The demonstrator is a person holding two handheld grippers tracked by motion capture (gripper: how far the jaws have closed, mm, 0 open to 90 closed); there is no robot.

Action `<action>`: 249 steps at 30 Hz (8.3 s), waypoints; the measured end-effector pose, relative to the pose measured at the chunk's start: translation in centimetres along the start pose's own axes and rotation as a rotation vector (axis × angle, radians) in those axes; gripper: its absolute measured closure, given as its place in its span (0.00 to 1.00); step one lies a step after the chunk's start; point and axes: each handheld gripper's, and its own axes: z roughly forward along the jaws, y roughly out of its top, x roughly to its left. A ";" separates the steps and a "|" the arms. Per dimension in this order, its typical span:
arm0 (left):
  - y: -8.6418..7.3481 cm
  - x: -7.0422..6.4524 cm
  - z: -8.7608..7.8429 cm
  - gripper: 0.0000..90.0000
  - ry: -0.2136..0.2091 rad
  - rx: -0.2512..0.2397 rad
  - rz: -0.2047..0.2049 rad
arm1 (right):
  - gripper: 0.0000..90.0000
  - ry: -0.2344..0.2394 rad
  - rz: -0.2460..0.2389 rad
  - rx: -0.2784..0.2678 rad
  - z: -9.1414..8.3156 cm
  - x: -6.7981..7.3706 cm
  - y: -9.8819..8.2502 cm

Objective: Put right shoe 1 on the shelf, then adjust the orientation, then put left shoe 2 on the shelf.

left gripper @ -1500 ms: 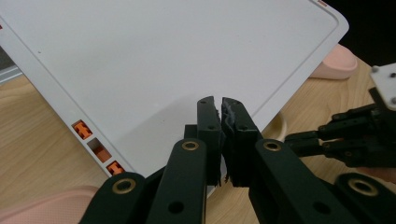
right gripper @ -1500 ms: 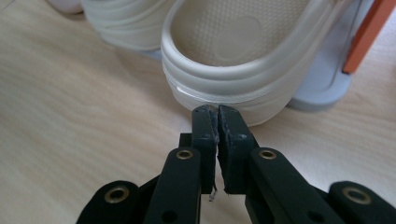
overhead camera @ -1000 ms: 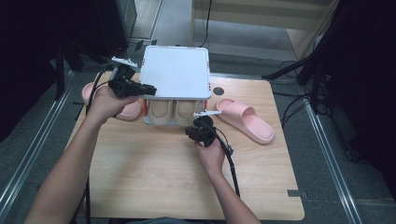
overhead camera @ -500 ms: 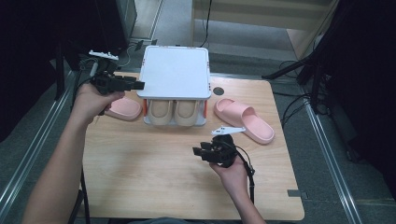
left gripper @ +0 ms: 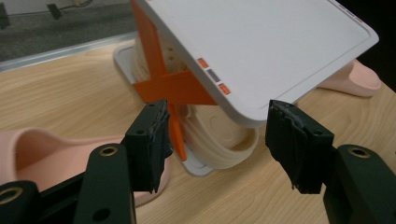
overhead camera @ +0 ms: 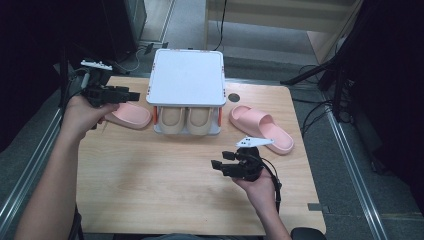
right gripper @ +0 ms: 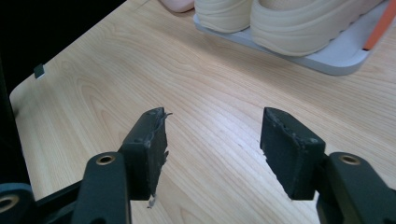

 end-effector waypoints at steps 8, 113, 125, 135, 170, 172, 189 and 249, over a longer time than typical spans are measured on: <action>-1.5 2.6 -0.4 0.45 0.042 -0.025 -0.065 | 0.45 -0.007 -0.007 0.021 1.3 -0.2 0.7; -8.0 12.0 -0.4 0.45 0.249 0.051 -0.270 | 0.48 -0.029 0.013 0.106 2.8 0.0 0.2; -9.3 14.6 1.3 0.43 0.271 0.024 -0.269 | 0.47 -0.060 0.042 0.098 1.8 -0.3 -0.6; -9.8 14.7 1.9 0.44 0.253 0.059 -0.256 | 0.47 -0.084 0.062 0.085 1.1 -0.5 -1.2; -10.4 16.0 3.8 0.90 0.320 0.112 -0.321 | 0.47 -0.077 0.061 0.104 1.8 -0.2 -1.4; -10.3 15.8 3.9 0.90 0.307 0.108 -0.327 | 0.47 -0.078 0.061 0.104 1.8 -0.2 -1.4; -5.1 12.4 4.5 0.90 0.335 0.149 -0.292 | 0.47 -0.046 0.029 0.069 0.2 -0.9 -0.2; 15.9 -1.3 12.3 0.83 0.327 0.165 -0.159 | 0.48 0.016 -0.041 0.042 0.1 -2.0 1.1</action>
